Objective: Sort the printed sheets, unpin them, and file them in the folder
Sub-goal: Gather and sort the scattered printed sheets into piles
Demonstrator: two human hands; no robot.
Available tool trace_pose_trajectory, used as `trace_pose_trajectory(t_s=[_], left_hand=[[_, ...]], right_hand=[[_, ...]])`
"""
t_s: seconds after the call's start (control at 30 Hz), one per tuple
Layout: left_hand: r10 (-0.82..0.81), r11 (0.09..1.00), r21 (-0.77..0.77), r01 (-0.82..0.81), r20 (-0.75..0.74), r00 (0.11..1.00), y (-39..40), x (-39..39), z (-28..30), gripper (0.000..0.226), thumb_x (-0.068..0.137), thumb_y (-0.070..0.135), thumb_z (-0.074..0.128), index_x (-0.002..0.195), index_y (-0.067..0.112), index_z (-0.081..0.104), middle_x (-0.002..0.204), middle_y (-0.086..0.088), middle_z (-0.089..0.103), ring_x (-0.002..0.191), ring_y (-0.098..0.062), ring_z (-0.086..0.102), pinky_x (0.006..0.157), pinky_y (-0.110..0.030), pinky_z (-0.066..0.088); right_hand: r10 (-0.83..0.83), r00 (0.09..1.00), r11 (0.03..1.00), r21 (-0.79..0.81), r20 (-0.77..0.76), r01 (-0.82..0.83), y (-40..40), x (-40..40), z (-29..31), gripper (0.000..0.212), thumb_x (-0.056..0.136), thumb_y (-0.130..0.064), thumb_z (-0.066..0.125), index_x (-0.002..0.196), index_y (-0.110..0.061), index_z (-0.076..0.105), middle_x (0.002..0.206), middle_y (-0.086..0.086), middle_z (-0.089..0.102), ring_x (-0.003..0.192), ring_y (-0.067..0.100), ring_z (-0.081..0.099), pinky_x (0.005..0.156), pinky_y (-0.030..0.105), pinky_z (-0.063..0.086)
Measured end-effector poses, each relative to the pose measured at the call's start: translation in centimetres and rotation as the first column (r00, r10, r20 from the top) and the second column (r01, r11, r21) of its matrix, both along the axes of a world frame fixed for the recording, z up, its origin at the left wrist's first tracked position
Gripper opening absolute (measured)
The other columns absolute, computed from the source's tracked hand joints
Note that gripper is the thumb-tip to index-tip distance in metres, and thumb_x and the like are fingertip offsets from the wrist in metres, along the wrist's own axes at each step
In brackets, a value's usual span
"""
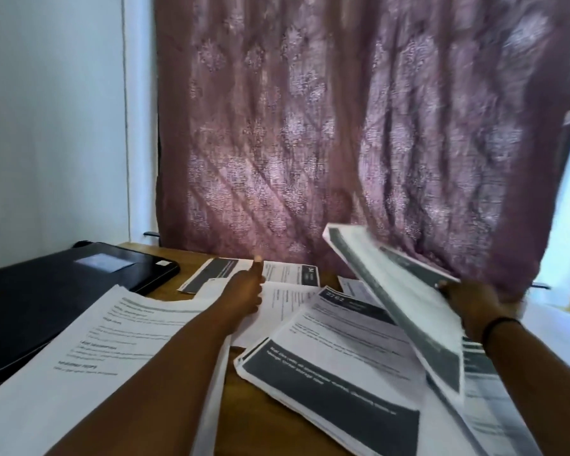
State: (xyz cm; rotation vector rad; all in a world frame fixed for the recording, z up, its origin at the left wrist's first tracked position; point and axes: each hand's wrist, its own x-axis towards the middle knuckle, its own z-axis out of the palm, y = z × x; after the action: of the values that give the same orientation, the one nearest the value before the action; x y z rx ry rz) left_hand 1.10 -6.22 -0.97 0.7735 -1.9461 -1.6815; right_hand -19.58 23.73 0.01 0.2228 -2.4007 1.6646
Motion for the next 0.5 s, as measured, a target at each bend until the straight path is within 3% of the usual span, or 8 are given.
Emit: trace_pose_trajectory(t_s=[0.03,0.1,0.17,0.27,0.33,0.4,0.5], left_hand=[[0.004,1.000,0.007,-0.004,-0.013,1.000,-0.1,-0.4,-0.2,0.062,0.095,0.061,0.028,0.121,0.010,0.054,0.120,-0.009,0.057,0.099,-0.025,0.056,0.092,-0.035,0.047],[-0.018,1.000,-0.017,0.018,-0.002,1.000,0.2,-0.5,-0.1,0.059,0.096,0.059,0.029,0.115,0.010,0.056,0.112,-0.010,0.059,0.095,-0.025,0.057,0.088,-0.033,0.048],[-0.040,0.998,-0.051,0.041,0.013,0.999,0.6,-0.4,0.1,0.057,0.096,0.057,0.030,0.108,0.010,0.058,0.105,-0.012,0.061,0.083,-0.022,0.058,0.074,-0.027,0.049],[-0.078,0.996,-0.048,0.081,0.056,0.995,1.2,-0.4,-0.1,0.055,0.097,0.057,0.031,0.108,0.010,0.059,0.102,-0.012,0.063,0.076,-0.021,0.058,0.065,-0.025,0.049],[-0.091,0.990,-0.100,0.100,0.090,0.992,1.2,-0.5,-0.4,0.051,0.097,0.055,0.035,0.110,0.011,0.058,0.104,-0.009,0.065,0.077,-0.020,0.061,0.066,-0.026,0.051],[-0.110,0.976,-0.177,0.128,0.109,0.988,1.4,-0.4,-0.5,0.045,0.097,0.051,0.040,0.114,0.012,0.055,0.104,-0.007,0.065,0.081,-0.021,0.064,0.068,-0.027,0.052],[-0.146,0.930,-0.321,0.177,0.121,0.982,1.8,-0.3,-0.9,0.036,0.096,0.048,0.046,0.110,0.016,0.054,0.106,-0.002,0.064,0.089,-0.018,0.064,0.078,-0.030,0.053]], right_hand=[[0.054,0.997,0.995,0.084,0.054,-0.058,-0.1,-0.5,-1.1,0.037,0.095,-0.022,0.056,0.061,-0.023,0.043,0.077,0.007,0.062,0.058,-0.031,0.044,0.046,0.008,0.041],[0.152,0.984,0.971,0.169,0.094,-0.166,-0.4,0.7,-1.6,0.021,0.084,-0.029,0.070,0.073,-0.015,0.060,0.080,0.010,0.064,0.052,-0.003,0.060,0.054,0.011,0.045],[0.232,0.972,0.964,0.125,0.046,-0.236,-0.8,0.7,-1.6,0.042,0.069,-0.045,0.080,0.083,-0.007,0.070,0.088,0.015,0.070,0.073,0.017,0.064,0.074,0.032,0.049],[0.207,0.978,0.951,0.242,-0.041,-0.191,-1.9,1.9,-1.4,0.021,0.087,-0.027,0.069,0.078,-0.008,0.066,0.085,0.013,0.065,0.075,0.023,0.056,0.067,0.032,0.041],[0.194,0.979,0.936,0.309,-0.058,-0.167,-2.1,2.5,-1.7,0.017,0.086,-0.023,0.070,0.088,-0.006,0.067,0.094,0.014,0.066,0.085,0.025,0.059,0.069,0.029,0.042],[0.168,0.984,0.899,0.420,-0.058,-0.129,-2.1,2.6,-2.3,0.044,0.082,-0.031,0.073,0.117,-0.008,0.059,0.115,0.016,0.061,0.103,0.031,0.058,0.081,0.032,0.045],[0.141,0.961,0.688,0.722,-0.238,0.078,-2.2,3.3,-2.3,0.075,0.083,-0.048,0.066,0.143,-0.019,0.034,0.139,0.015,0.042,0.125,0.036,0.044,0.098,0.045,0.041]])
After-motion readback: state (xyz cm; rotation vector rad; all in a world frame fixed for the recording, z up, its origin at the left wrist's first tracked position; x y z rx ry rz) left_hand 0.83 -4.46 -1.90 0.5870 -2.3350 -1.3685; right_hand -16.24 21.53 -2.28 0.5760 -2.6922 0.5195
